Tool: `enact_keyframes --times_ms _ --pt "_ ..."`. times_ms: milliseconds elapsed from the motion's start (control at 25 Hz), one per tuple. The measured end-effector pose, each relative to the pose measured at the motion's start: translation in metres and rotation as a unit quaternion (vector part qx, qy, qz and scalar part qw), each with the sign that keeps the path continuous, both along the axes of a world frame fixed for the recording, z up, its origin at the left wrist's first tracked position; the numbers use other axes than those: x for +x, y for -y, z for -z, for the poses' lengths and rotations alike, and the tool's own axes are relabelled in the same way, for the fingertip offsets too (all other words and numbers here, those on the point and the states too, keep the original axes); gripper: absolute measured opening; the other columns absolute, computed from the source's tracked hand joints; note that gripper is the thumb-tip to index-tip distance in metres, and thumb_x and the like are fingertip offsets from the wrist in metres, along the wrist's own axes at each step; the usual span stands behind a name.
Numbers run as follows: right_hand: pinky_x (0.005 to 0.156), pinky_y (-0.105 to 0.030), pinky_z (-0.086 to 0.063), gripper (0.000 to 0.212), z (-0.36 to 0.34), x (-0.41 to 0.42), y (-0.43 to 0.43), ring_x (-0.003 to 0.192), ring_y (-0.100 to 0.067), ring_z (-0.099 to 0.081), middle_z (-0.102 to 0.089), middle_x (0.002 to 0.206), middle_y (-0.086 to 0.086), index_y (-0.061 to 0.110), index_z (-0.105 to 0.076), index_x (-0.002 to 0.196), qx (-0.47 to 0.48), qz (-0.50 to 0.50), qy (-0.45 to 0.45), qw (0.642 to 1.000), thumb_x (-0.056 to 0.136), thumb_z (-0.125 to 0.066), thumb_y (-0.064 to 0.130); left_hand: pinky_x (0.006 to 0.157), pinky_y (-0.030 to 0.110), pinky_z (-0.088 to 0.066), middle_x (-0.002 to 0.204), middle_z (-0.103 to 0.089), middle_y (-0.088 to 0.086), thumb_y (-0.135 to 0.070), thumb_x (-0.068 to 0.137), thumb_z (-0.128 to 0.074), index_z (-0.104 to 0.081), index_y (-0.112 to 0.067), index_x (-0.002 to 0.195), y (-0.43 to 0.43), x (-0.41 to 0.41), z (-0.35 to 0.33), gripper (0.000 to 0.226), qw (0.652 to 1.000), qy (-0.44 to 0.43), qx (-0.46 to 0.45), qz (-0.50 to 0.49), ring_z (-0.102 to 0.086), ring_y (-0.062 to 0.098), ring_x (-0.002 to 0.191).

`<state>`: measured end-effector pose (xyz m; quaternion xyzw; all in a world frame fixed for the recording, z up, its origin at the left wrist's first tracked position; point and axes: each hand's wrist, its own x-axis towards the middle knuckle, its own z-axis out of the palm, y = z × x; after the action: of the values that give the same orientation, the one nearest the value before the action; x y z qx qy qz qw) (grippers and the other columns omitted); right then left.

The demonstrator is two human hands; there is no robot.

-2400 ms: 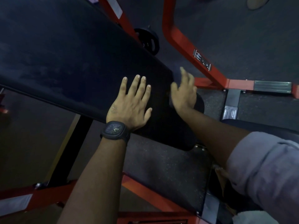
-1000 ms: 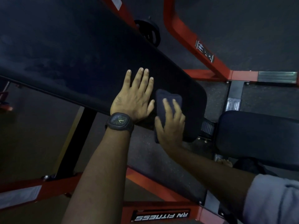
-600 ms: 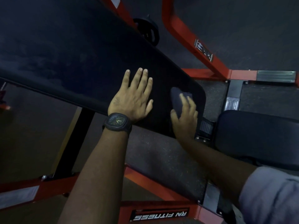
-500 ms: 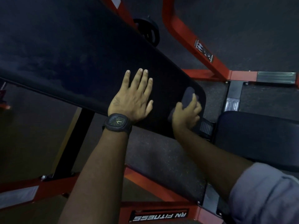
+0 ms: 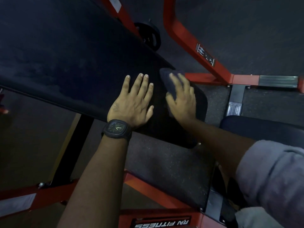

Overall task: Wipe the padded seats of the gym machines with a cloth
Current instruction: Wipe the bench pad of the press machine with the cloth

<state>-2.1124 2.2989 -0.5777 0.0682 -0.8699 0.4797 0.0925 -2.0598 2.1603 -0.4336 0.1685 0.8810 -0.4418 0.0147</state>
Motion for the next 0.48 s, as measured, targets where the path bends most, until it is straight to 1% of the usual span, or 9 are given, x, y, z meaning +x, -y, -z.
enact_keyframes --times_ms 80,120,160,200,280,320,400,440,480 --pt "0.102 -0.049 -0.042 0.066 -0.008 -0.021 0.003 0.127 -0.034 -0.048 -0.029 0.161 0.003 0.040 -0.031 0.154 -0.084 0.134 0.226 0.961 0.093 -0.052 0.035 0.123 0.061 -0.010 0.167 -0.010 0.022 -0.054 0.103 -0.011 -0.012 -0.007 0.160 -0.001 0.001 0.000 0.074 1.000 0.007 0.004 -0.006 -0.009 0.035 0.156" --pt "0.104 -0.049 -0.040 0.065 -0.021 -0.021 0.009 0.128 -0.035 -0.046 -0.027 0.163 0.002 0.039 -0.030 0.155 -0.095 0.168 0.288 0.938 0.094 -0.052 0.035 0.123 0.061 -0.010 0.167 -0.010 0.022 -0.054 0.103 -0.011 -0.011 -0.007 0.160 -0.001 0.001 0.000 0.074 1.000 0.006 0.003 -0.005 -0.009 0.035 0.156" --pt "0.104 -0.048 -0.040 0.064 -0.027 -0.016 0.013 0.128 -0.036 -0.045 -0.026 0.163 0.000 0.038 -0.031 0.155 -0.072 0.152 0.257 0.952 0.095 -0.052 0.034 0.123 0.061 -0.009 0.167 -0.009 0.022 -0.054 0.103 -0.011 -0.011 -0.007 0.160 -0.001 0.001 0.000 0.074 1.000 0.005 0.000 -0.004 -0.009 0.036 0.156" --pt "0.103 -0.046 -0.040 0.064 -0.026 -0.005 0.016 0.127 -0.035 -0.046 -0.028 0.162 -0.002 0.035 -0.034 0.155 -0.044 0.095 0.142 0.984 0.094 -0.053 0.033 0.123 0.061 -0.009 0.167 -0.009 0.022 -0.054 0.103 -0.010 -0.010 -0.007 0.160 -0.001 0.001 0.000 0.074 1.000 0.005 -0.003 -0.005 -0.008 0.036 0.156" --pt "0.101 -0.043 -0.043 0.064 -0.013 0.001 0.006 0.125 -0.033 -0.049 -0.032 0.160 -0.003 0.033 -0.038 0.153 -0.009 -0.026 -0.023 0.999 0.091 -0.054 0.032 0.122 0.061 -0.008 0.167 -0.008 0.022 -0.053 0.102 -0.009 -0.009 -0.007 0.160 -0.002 0.000 0.000 0.074 1.000 0.008 -0.004 -0.004 -0.008 0.036 0.156" --pt "0.101 -0.044 -0.045 0.064 -0.011 -0.011 0.002 0.125 -0.032 -0.049 -0.032 0.160 -0.001 0.034 -0.037 0.153 -0.022 -0.017 -0.007 1.000 0.091 -0.053 0.033 0.122 0.061 -0.008 0.168 -0.008 0.022 -0.053 0.102 -0.009 -0.009 -0.007 0.160 -0.002 0.000 -0.001 0.074 1.000 0.010 -0.002 -0.005 -0.008 0.036 0.156" --pt "0.103 -0.047 -0.044 0.064 -0.024 -0.032 0.006 0.127 -0.032 -0.046 -0.030 0.160 0.002 0.037 -0.033 0.154 -0.114 0.096 0.188 0.971 0.093 -0.053 0.035 0.122 0.061 -0.008 0.167 -0.008 0.022 -0.053 0.103 -0.009 -0.009 -0.007 0.161 -0.002 0.000 0.000 0.074 1.000 0.010 -0.001 -0.007 -0.008 0.036 0.156" --pt "0.103 -0.046 -0.044 0.064 -0.035 -0.032 0.012 0.128 -0.032 -0.045 -0.029 0.161 0.002 0.038 -0.032 0.154 -0.122 0.123 0.239 0.955 0.094 -0.052 0.035 0.122 0.061 -0.008 0.167 -0.008 0.022 -0.054 0.103 -0.009 -0.009 -0.007 0.161 -0.002 0.000 0.000 0.074 1.000 0.010 -0.002 -0.007 -0.008 0.036 0.156" --pt "0.103 -0.045 -0.044 0.063 -0.038 -0.027 0.015 0.127 -0.032 -0.044 -0.029 0.161 0.001 0.037 -0.032 0.154 -0.097 0.113 0.214 0.965 0.094 -0.053 0.035 0.122 0.061 -0.008 0.167 -0.008 0.022 -0.054 0.103 -0.010 -0.009 -0.007 0.161 -0.002 0.001 0.000 0.074 1.000 0.009 -0.006 -0.006 -0.008 0.036 0.156"
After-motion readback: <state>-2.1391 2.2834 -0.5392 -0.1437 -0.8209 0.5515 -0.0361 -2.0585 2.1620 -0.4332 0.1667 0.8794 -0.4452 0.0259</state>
